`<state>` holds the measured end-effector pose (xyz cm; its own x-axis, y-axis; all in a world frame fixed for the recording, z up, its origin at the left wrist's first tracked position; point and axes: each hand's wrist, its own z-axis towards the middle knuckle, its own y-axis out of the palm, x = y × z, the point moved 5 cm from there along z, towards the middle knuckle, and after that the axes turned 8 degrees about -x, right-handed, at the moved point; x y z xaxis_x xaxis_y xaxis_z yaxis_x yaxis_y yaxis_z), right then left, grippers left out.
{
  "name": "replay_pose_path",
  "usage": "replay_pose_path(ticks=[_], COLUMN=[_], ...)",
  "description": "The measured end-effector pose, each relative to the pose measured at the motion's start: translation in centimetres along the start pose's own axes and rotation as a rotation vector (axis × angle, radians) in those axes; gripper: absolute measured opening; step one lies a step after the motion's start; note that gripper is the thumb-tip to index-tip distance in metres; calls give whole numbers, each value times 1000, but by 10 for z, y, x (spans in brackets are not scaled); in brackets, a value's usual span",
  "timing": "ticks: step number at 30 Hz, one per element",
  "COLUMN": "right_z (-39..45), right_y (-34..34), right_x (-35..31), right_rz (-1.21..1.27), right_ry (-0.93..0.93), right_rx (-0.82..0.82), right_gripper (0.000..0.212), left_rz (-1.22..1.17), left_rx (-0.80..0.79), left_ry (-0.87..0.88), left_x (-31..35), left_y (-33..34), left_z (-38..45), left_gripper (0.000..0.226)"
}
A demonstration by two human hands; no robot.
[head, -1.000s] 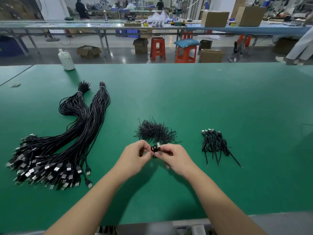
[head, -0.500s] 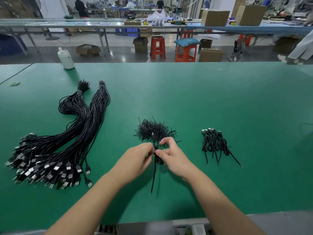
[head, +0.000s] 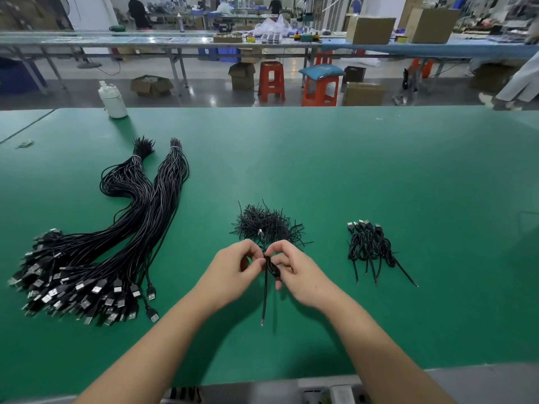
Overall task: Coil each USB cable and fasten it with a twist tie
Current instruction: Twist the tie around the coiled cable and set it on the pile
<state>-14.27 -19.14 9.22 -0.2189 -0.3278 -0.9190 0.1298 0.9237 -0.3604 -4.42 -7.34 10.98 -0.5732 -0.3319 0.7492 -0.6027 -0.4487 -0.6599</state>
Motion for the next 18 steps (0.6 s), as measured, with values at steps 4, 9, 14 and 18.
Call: replay_pose_path(ticks=[4,9,14,18], right_z=[-1,-3,-3,-3], right_y=[1,-10,-10,-7], right_x=[1,-8,-7,-4], right_rz=[38,12,186,255], right_ry=[-33,-129,-68,-19], right_rx=[25,199,196,174], right_gripper=[29,24,17,12], left_rz=[-32,-310,-210,-22], left_rx=[-12,-83,-40,15], left_ry=[-30,-22,35,172], left_x=[-5,-9,-1,12], left_y=[0,1,-1,-5], left_z=[3,1,0,-5], left_gripper=[20,17,17,17])
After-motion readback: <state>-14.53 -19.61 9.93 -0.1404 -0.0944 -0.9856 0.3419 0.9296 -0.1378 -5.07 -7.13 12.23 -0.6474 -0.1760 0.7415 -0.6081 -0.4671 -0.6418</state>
